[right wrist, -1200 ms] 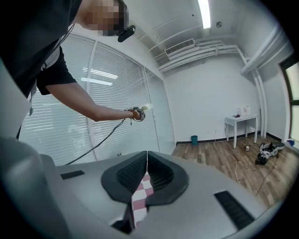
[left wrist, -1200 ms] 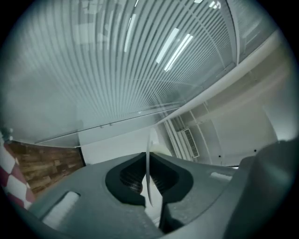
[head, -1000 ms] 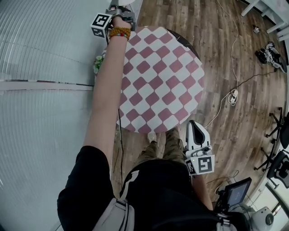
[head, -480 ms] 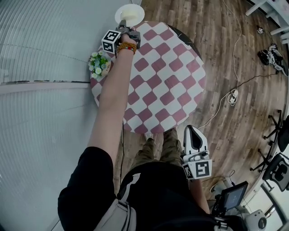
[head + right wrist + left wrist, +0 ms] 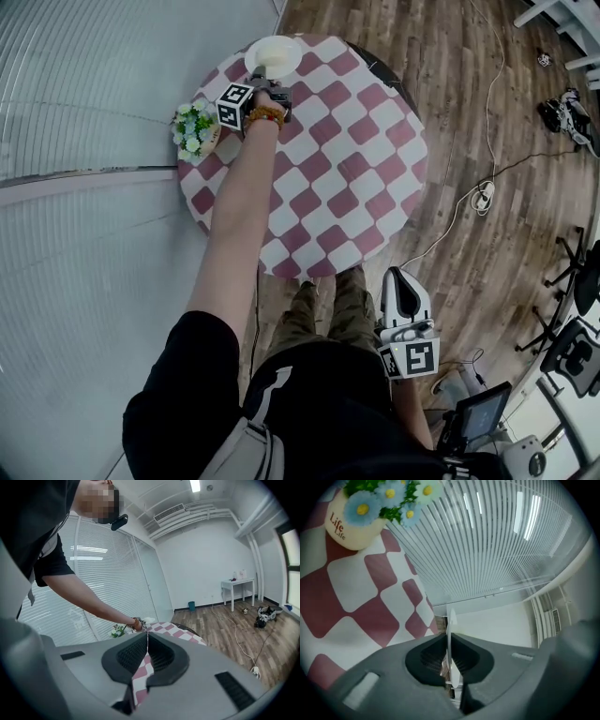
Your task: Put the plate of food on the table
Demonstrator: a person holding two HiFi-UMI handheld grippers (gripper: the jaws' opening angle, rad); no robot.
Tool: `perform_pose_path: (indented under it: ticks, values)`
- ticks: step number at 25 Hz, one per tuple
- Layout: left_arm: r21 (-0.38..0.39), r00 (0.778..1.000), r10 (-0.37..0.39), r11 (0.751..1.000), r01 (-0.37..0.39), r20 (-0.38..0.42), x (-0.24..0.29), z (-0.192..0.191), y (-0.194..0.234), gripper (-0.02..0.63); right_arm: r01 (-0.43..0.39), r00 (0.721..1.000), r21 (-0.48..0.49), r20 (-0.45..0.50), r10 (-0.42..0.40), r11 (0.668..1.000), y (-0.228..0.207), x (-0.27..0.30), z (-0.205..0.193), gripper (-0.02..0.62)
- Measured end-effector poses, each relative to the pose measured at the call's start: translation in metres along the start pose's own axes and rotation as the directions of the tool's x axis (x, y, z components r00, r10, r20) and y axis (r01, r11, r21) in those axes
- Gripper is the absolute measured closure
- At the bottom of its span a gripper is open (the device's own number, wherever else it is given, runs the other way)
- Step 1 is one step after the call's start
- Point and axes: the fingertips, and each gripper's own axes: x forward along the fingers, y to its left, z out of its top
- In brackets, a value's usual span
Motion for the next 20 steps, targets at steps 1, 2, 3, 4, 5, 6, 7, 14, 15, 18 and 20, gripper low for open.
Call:
perform_pose_path:
  ticks: [1, 2, 3, 4, 5, 6, 7, 14, 15, 18, 20]
  values:
    - [-0.004, 1.0, 0.013, 1.0, -0.013, -0.004, 0.0, -0.003, 0.009, 0.584, 0.002, 1.0, 0.003, -0.008, -0.002, 1.0, -0.002, 0.0, -0.003, 0.583]
    - [-0.007, 1.0, 0.023, 1.0, -0.023, -0.006, -0.001, -0.006, 0.017, 0.584, 0.004, 1.0, 0.006, -0.016, -0.004, 1.0, -0.005, 0.001, -0.007, 0.583]
    - [-0.008, 1.0, 0.03, 1.0, -0.03, -0.008, -0.001, -0.008, 0.025, 0.584, 0.005, 1.0, 0.008, -0.025, -0.005, 1.0, -0.007, 0.001, -0.011, 0.583]
    - [-0.009, 0.999, 0.035, 0.999, -0.035, -0.012, 0.0, -0.01, 0.032, 0.584, 0.006, 0.999, 0.011, -0.033, -0.006, 1.0, -0.009, 0.003, -0.014, 0.583]
    - [-0.01, 0.999, 0.04, 0.999, -0.04, -0.016, 0.0, -0.013, 0.038, 0.584, 0.007, 0.999, 0.013, -0.04, -0.006, 1.0, -0.012, 0.004, -0.018, 0.583]
    - [-0.01, 0.999, 0.046, 0.999, -0.046, -0.02, 0.001, -0.016, 0.044, 0.584, 0.008, 0.999, 0.016, -0.046, -0.007, 1.0, -0.014, 0.004, -0.02, 0.583]
    - [-0.012, 0.998, 0.052, 0.999, -0.052, -0.02, 0.001, -0.017, 0.05, 0.584, 0.009, 0.999, 0.018, -0.052, -0.008, 1.0, -0.016, 0.005, -0.023, 0.583]
    - [-0.024, 0.994, 0.108, 0.994, -0.109, -0.032, 0.004, -0.021, 0.079, 0.584, -0.004, 0.995, 0.017, -0.095, 0.006, 1.0, -0.025, 0.012, -0.036, 0.583]
    - [-0.026, 0.992, 0.117, 0.993, -0.118, -0.036, 0.004, -0.022, 0.082, 0.584, -0.003, 0.995, 0.017, -0.1, 0.005, 1.0, -0.027, 0.012, -0.038, 0.583]
    - [-0.013, 0.991, 0.127, 0.992, -0.128, -0.051, 0.002, -0.026, 0.091, 0.584, -0.003, 0.995, 0.016, -0.103, 0.004, 1.0, -0.03, 0.012, -0.04, 0.583]
    - [-0.02, 0.99, 0.122, 0.992, -0.124, -0.076, 0.0, -0.03, 0.095, 0.584, -0.011, 0.994, 0.008, -0.105, 0.012, 1.0, -0.031, 0.013, -0.039, 0.583]
